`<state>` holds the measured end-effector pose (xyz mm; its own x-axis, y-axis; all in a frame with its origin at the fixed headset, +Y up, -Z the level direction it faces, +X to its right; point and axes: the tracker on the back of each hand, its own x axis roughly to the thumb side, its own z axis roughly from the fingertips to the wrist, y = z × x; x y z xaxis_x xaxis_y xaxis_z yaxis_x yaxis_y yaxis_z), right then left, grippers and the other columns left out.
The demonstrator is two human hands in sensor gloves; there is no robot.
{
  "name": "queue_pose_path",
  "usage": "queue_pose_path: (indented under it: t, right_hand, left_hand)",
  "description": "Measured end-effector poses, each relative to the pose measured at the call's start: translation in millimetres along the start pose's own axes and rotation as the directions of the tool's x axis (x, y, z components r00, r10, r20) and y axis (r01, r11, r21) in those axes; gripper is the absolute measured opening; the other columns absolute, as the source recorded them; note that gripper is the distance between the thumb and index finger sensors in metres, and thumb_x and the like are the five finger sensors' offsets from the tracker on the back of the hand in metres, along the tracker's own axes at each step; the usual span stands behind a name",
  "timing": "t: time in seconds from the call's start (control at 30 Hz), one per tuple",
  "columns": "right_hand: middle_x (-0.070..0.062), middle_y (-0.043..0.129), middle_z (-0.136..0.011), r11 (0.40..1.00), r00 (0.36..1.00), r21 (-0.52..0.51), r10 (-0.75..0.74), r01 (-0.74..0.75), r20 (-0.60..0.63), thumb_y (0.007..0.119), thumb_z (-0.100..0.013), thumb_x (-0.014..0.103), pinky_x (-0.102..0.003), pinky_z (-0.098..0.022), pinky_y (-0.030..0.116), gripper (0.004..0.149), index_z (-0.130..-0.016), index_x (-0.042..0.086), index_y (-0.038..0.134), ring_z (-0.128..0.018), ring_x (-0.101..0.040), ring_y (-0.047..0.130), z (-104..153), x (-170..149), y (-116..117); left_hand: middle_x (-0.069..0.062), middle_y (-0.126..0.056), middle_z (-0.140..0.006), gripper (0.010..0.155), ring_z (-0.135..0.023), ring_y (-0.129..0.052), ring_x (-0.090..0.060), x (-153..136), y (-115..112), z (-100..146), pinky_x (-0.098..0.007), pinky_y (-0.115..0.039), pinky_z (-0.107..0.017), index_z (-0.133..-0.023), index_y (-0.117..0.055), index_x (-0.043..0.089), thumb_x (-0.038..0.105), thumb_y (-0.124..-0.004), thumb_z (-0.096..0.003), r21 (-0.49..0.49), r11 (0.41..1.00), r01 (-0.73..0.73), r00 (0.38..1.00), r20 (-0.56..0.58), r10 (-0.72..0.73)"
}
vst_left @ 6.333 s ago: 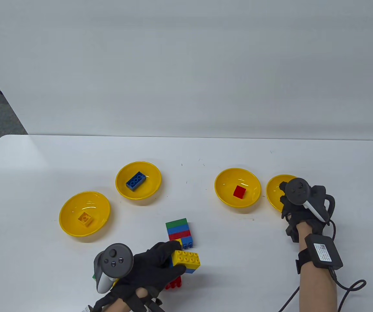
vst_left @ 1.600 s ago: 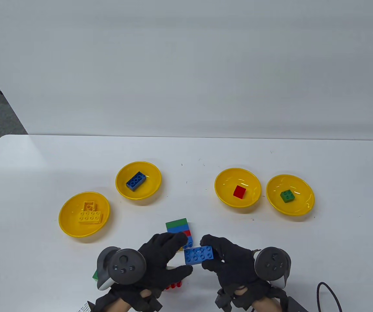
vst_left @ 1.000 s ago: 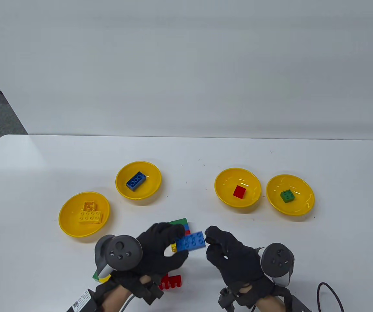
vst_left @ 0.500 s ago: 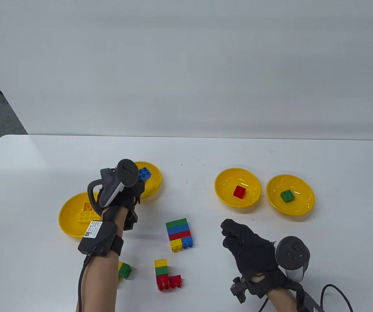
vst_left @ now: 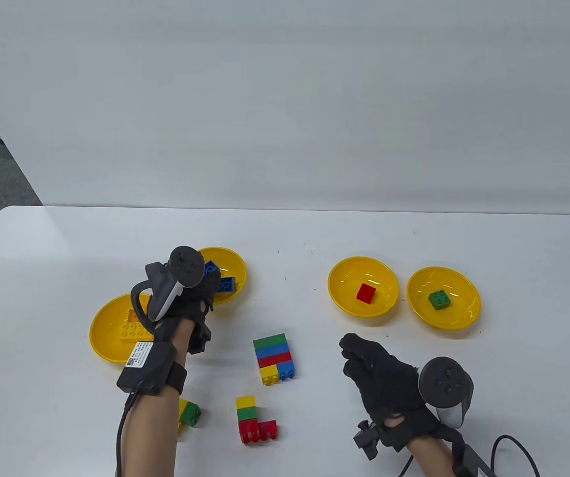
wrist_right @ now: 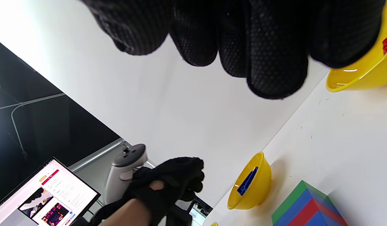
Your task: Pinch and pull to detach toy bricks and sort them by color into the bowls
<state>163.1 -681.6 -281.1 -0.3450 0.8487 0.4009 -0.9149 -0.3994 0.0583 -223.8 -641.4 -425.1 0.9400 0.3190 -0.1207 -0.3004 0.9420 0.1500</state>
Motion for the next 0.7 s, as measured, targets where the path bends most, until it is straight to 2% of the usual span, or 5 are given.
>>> queue_pose_path:
  t: [0.17, 0.33, 0.43, 0.53, 0.7]
  right_hand:
    - [-0.032, 0.081, -0.084, 0.998, 0.999, 0.052, 0.043, -0.043, 0.004, 0.077, -0.042, 0.032, -0.066, -0.040, 0.079, 0.057, -0.089, 0.000, 0.078, -0.055, -0.046, 0.096, -1.4, 0.4, 8.4]
    - [-0.032, 0.081, -0.084, 0.988, 0.994, 0.109, 0.106, -0.108, 0.026, 0.077, -0.042, 0.032, -0.066, -0.040, 0.079, 0.057, -0.089, 0.000, 0.078, -0.055, -0.046, 0.096, -1.4, 1.0, 18.8]
    - [-0.032, 0.081, -0.084, 0.979, 0.989, 0.140, 0.142, -0.147, 0.047, 0.077, -0.042, 0.032, -0.066, -0.040, 0.079, 0.057, -0.089, 0.000, 0.078, -0.056, -0.047, 0.096, -0.9, 2.6, 24.8]
    - [-0.032, 0.081, -0.085, 0.971, 0.986, 0.174, 0.157, -0.163, 0.046, 0.076, -0.042, 0.032, -0.066, -0.040, 0.078, 0.057, -0.089, 0.000, 0.078, -0.056, -0.047, 0.096, -1.2, 2.1, 32.1]
    - [-0.033, 0.080, -0.086, 0.944, 0.976, 0.248, 0.209, -0.218, 0.063, 0.077, -0.042, 0.032, -0.067, -0.041, 0.078, 0.057, -0.089, 0.000, 0.078, -0.057, -0.048, 0.095, -5.3, 1.1, 48.7]
  left_hand:
    - [-0.020, -0.077, -0.102, 0.064, -0.086, -0.084, -0.046, 7.9, 37.9, 35.9, -0.060, -0.075, -0.060, -0.101, -0.073, 0.021, 0.053, -0.084, -0.0472, 0.067, 0.997, -0.032, 0.992, 0.120, 0.024]
    - [-0.020, -0.077, -0.102, 0.064, -0.086, -0.084, -0.046, 9.9, 65.1, 87.1, -0.061, -0.075, -0.061, -0.101, -0.074, 0.021, 0.054, -0.084, -0.0472, 0.156, 0.980, -0.120, 0.960, 0.270, 0.075]
    - [-0.020, -0.078, -0.102, 0.064, -0.086, -0.084, -0.046, 2.2, 66.8, 121.2, -0.061, -0.075, -0.061, -0.101, -0.074, 0.021, 0.054, -0.084, -0.0472, 0.202, 0.964, -0.175, 0.932, 0.350, 0.095]
    - [-0.020, -0.080, -0.101, 0.063, -0.085, -0.085, -0.046, -8.1, 58.5, 139.6, -0.062, -0.075, -0.061, -0.100, -0.076, 0.021, 0.054, -0.084, -0.0470, 0.217, 0.960, -0.175, 0.920, 0.383, 0.082]
    - [-0.020, -0.079, -0.102, 0.062, -0.085, -0.085, -0.046, -31.0, 39.2, 144.4, -0.062, -0.074, -0.062, -0.100, -0.076, 0.021, 0.055, -0.083, -0.0475, 0.195, 0.959, -0.204, 0.923, 0.365, 0.122]
